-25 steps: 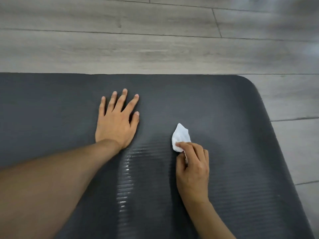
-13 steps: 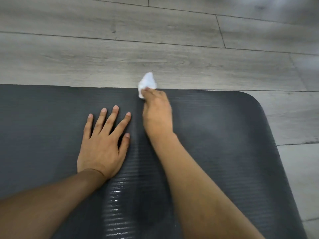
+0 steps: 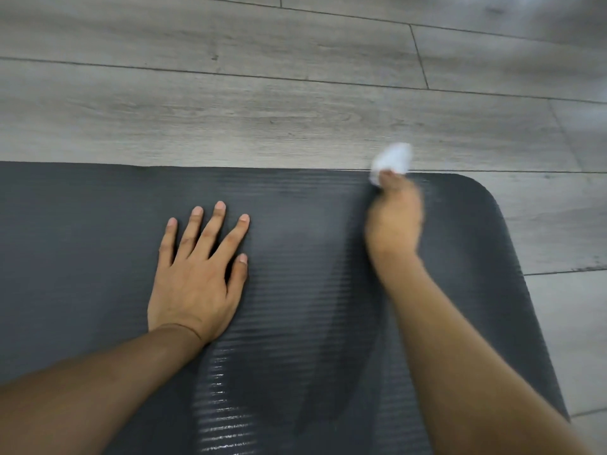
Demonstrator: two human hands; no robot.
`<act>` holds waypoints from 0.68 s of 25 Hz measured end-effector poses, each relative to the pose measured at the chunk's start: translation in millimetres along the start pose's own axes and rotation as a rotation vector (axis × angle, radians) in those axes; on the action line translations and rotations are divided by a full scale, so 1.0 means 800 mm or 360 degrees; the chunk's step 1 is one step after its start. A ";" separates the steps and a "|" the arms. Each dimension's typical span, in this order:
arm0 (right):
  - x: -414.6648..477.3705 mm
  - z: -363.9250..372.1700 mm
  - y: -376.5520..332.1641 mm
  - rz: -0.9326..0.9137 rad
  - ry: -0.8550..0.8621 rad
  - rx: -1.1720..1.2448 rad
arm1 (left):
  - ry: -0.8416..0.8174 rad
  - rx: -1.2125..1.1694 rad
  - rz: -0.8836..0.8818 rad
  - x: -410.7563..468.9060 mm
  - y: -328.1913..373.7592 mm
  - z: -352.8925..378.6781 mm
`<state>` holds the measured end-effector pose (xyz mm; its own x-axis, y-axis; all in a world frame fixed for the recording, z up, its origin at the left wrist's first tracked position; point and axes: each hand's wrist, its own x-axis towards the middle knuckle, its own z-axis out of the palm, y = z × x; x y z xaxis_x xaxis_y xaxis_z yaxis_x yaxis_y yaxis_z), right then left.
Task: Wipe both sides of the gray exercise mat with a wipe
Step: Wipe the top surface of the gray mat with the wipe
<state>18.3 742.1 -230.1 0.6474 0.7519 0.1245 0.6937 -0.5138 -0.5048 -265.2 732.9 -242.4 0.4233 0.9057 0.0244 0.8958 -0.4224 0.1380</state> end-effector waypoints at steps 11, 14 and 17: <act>-0.011 -0.057 0.083 0.0111 0.0145 -0.0203 | 0.0025 -0.0009 0.0010 0.001 0.003 0.000; -0.027 -0.041 0.074 0.0264 0.0258 -0.0005 | 0.0022 0.0014 0.0002 0.002 0.002 0.002; -0.030 -0.035 0.071 0.0233 0.0294 0.0023 | 0.0038 0.0032 -0.0017 0.000 0.003 0.003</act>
<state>50.8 683.7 -238.0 0.7886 0.5805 0.2026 0.5843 -0.6050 -0.5409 -262.8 732.1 -244.5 0.4103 0.9108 0.0468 0.9030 -0.4129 0.1186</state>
